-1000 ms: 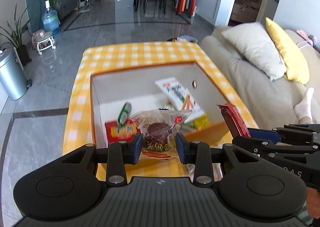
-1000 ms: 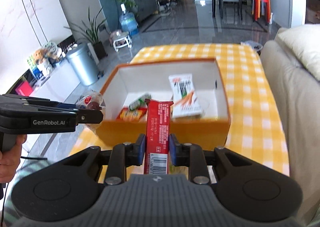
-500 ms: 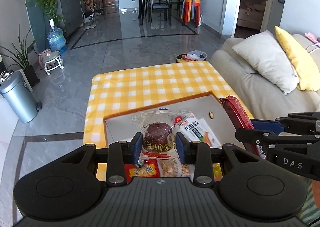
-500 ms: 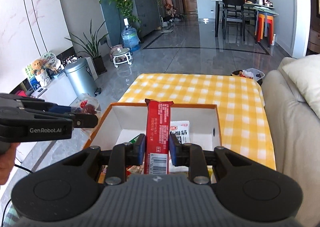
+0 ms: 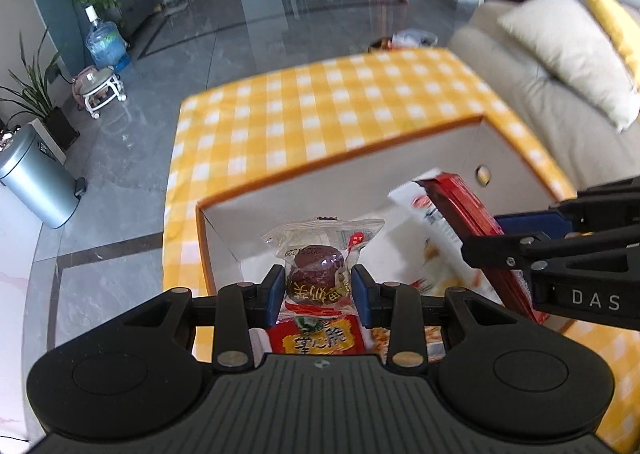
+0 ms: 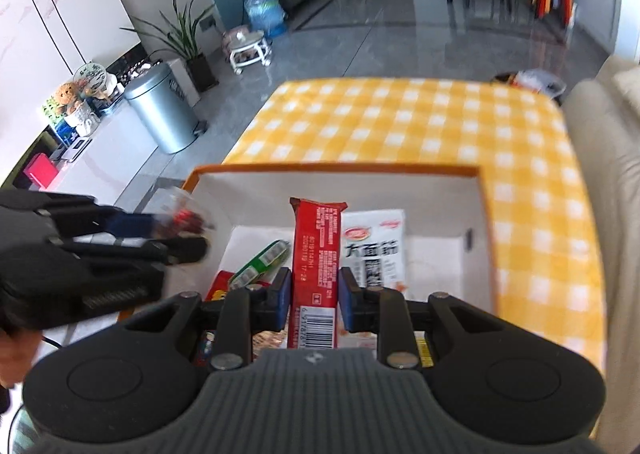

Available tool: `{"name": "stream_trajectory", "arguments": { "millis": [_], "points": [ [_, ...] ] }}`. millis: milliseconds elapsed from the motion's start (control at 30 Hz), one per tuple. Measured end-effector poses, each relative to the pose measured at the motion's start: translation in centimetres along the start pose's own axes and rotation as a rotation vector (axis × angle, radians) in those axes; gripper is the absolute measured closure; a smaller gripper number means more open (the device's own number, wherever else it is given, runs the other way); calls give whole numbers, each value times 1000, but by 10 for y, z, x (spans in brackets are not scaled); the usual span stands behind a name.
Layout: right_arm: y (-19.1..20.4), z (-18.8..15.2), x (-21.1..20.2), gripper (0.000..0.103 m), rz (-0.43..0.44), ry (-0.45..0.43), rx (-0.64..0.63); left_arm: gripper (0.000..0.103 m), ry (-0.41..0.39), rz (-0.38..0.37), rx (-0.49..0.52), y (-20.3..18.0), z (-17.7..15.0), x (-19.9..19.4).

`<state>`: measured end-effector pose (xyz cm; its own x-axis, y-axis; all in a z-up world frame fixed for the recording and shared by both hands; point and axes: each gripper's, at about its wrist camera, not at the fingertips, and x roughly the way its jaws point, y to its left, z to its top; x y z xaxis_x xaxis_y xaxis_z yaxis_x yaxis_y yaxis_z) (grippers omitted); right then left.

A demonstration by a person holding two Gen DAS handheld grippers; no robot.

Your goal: Organize snacks

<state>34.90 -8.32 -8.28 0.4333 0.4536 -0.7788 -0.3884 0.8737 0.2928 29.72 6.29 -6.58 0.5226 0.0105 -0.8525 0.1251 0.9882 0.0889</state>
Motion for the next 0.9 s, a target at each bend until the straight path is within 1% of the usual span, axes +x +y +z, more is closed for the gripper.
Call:
{"name": "stream_trajectory", "arguments": {
  "millis": [200, 367, 533, 700, 900],
  "points": [
    [8, 7, 38, 81, 13, 55, -2, 63, 58, 43, 99, -3, -3, 29],
    [9, 14, 63, 81, 4, 94, -25, 63, 85, 49, 147, -5, -3, 43],
    [9, 14, 81, 81, -17, 132, -64, 63, 114, 53, 211, -7, -2, 58],
    [7, 10, 94, 81, -30, 163, -82, 63, 141, 56, 225, -8, -4, 69],
    [8, 7, 98, 81, -42, 167, -101, 63, 163, 62, 233, -8, -7, 76]
  ]
}}
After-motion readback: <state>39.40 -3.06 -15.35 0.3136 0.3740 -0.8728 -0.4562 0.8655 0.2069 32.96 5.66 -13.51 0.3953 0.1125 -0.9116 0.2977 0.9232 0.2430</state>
